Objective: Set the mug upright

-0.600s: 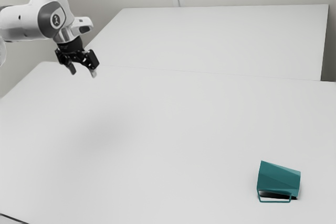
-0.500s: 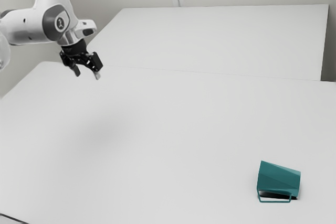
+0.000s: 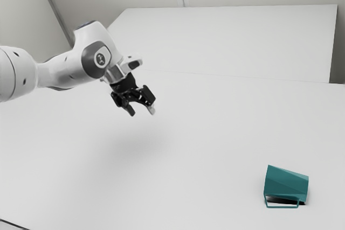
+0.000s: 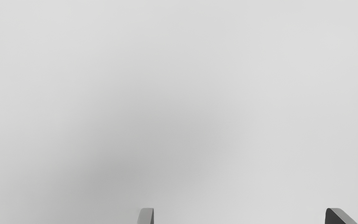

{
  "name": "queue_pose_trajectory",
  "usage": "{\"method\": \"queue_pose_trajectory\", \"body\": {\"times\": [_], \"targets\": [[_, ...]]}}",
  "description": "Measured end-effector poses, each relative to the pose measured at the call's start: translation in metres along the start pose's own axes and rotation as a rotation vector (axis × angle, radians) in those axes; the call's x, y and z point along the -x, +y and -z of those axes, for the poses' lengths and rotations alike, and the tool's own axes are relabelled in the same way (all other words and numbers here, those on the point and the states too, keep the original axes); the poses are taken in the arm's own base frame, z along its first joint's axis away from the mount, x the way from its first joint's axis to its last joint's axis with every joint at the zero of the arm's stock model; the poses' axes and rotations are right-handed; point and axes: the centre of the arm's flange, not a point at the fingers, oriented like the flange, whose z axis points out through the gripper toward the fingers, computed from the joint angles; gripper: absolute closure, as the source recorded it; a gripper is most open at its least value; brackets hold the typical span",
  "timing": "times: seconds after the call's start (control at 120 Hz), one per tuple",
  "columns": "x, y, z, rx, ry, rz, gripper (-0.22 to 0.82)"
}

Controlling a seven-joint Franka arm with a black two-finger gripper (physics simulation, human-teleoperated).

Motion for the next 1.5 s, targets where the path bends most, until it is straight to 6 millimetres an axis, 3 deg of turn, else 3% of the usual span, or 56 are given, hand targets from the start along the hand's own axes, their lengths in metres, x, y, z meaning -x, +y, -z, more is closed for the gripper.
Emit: {"method": "queue_pose_trajectory", "body": {"times": [0.208, 0.483, 0.733, 1.067, 1.2, 1.5], "targets": [[0.014, 0.046, -0.042, 0.140, 0.058, 0.134, 0.00], [0.037, 0.154, -0.105, 0.305, 0.096, 0.265, 0.00], [0.049, 0.196, -0.138, 0.335, 0.106, 0.343, 0.00], [0.075, 0.248, -0.154, 0.367, 0.083, 0.345, 0.00], [0.074, 0.274, -0.162, 0.382, 0.079, 0.332, 0.00], [0.065, 0.289, -0.182, 0.422, 0.061, 0.373, 0.00]]}}
